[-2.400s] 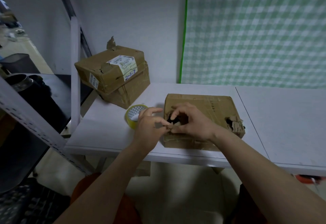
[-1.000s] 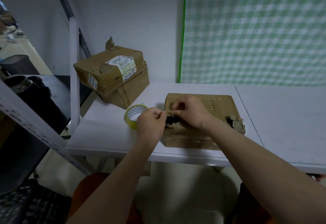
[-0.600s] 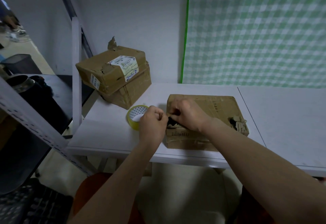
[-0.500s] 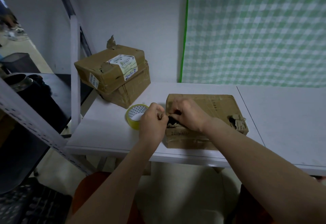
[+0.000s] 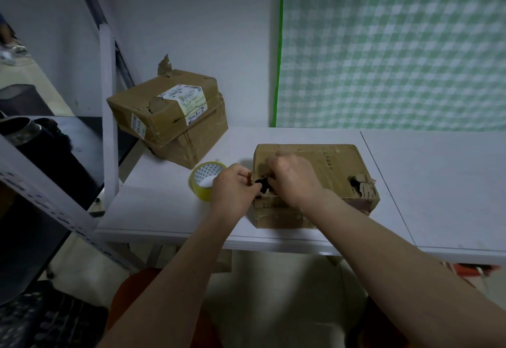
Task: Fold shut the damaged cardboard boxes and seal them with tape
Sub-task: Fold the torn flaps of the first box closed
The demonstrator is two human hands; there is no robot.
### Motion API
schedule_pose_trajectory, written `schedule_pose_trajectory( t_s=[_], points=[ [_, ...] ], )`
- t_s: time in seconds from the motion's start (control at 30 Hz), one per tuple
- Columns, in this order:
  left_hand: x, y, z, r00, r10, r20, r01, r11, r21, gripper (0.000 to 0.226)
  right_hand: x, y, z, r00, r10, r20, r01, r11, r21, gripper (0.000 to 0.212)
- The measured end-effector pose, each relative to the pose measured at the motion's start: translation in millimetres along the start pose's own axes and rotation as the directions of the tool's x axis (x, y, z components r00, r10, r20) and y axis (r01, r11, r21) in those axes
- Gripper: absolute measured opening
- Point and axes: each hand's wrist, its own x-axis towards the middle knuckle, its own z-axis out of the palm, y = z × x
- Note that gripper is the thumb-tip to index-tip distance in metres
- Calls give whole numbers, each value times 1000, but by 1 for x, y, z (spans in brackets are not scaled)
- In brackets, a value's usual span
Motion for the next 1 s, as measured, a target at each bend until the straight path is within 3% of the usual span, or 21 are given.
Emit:
schedule_pose_trajectory(
  t_s=[0.2, 0.3, 0.37, 0.43, 0.63, 0.77, 0.8, 0.93, 1.0],
  points=[
    [-4, -2, 1, 995, 96, -31, -96, 995, 0, 23, -7, 8, -5, 997, -75, -9, 76, 988, 135, 15],
    [-5, -2, 2, 975, 221, 3, -221, 975, 22, 30, -6, 6, -8, 995, 81, 53, -88, 988, 127, 15],
    [-6, -1, 3, 965, 262, 12, -262, 964, 43, 32, -4, 4, -12, 964, 230, 131, -242, 966, 87, 28],
    [-6, 0, 3, 965, 261, 30, -262, 964, 47, 33, -1, 4, -16, 940, 278, 198, -288, 957, 23, 39],
    [-6, -1, 1, 964, 261, 47, -265, 958, 114, 13, 1, -4, -29, 966, 182, 182, -169, 982, -85, 26],
    [-12, -1, -4, 966, 256, 35, -258, 957, 132, 5, -3, -5, -31, 990, 26, 138, -8, 992, -129, 4],
    [-14, 0, -5, 970, 243, 28, -244, 960, 139, 5, -3, -3, -29, 992, -22, 128, 40, 990, -137, 7],
    [-24, -3, -6, 970, 243, 33, -245, 956, 164, 6, -4, 7, -17, 978, -185, 99, 191, 980, -63, 11],
    [-26, -4, -4, 963, 265, 54, -271, 951, 151, 3, -3, 15, -13, 974, -204, 95, 198, 977, 74, 5]
  ],
)
